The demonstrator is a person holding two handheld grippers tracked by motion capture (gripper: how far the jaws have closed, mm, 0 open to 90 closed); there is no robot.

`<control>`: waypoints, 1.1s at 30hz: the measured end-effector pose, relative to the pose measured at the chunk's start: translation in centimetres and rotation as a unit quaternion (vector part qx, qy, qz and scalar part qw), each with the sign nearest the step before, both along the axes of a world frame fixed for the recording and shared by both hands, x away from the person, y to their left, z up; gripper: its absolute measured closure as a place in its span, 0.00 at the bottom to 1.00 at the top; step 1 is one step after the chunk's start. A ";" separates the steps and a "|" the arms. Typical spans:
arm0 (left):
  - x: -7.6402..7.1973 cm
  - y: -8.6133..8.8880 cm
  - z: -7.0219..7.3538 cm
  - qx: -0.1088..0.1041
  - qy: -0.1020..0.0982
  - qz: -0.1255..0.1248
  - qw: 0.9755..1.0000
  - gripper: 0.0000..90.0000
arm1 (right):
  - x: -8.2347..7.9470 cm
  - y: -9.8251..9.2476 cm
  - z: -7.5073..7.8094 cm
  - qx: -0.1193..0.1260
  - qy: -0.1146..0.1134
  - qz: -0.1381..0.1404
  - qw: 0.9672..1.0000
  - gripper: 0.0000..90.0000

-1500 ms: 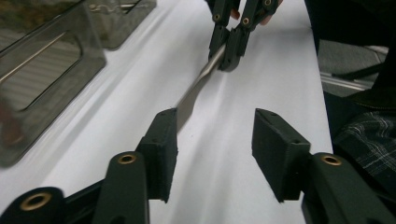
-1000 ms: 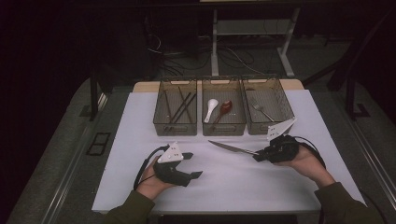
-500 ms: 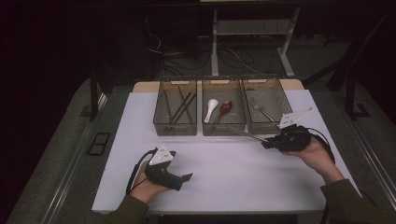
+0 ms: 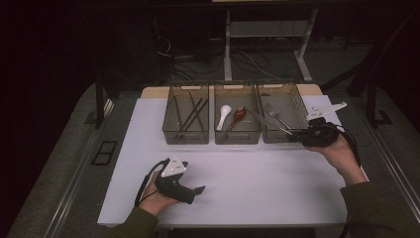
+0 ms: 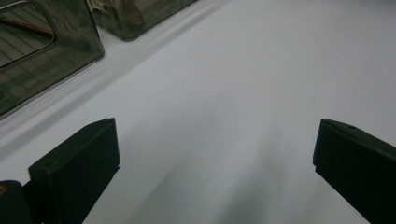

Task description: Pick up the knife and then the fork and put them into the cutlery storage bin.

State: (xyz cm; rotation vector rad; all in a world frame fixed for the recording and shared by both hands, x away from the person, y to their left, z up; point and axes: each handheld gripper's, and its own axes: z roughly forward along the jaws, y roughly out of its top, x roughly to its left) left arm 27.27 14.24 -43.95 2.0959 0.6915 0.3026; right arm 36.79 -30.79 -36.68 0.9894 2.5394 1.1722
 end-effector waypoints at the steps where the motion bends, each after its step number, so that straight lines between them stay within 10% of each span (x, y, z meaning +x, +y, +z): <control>1: 0.0 0.0 0.0 0.001 -0.001 0.000 1.000 0.00 | 0.2 -0.1 0.0 0.000 -0.002 -0.004 1.000 0.92; 33: -0.1 -0.2 -0.1 0.003 0.009 -0.007 1.000 0.00 | 7.3 -2.2 -0.3 -0.034 0.030 -0.152 0.987 0.92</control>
